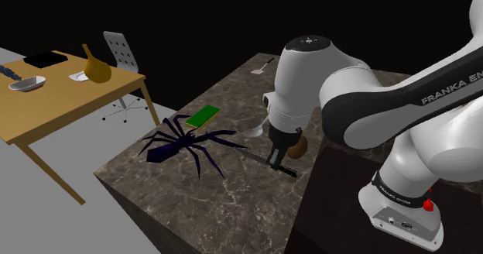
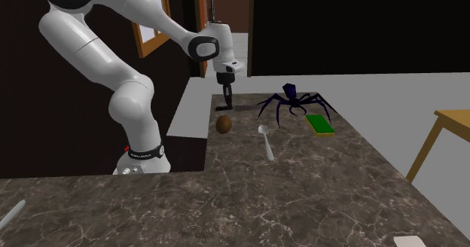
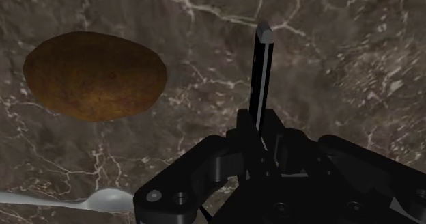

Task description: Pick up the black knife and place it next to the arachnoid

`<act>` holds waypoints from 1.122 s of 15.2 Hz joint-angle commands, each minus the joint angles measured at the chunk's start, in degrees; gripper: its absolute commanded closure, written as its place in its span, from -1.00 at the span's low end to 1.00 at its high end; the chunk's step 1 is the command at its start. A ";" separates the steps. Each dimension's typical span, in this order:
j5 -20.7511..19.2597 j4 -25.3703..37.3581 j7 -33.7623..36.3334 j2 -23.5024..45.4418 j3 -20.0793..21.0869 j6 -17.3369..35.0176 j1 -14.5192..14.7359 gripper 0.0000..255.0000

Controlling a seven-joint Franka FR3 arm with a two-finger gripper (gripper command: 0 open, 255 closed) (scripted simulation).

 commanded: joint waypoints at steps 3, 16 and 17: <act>0.12 -1.20 0.24 1.82 0.67 3.05 -0.15 1.00; 0.14 -0.34 0.09 -0.03 0.13 0.36 0.13 -1.00; 0.09 0.60 -0.03 -1.74 -0.40 -2.27 0.35 -1.00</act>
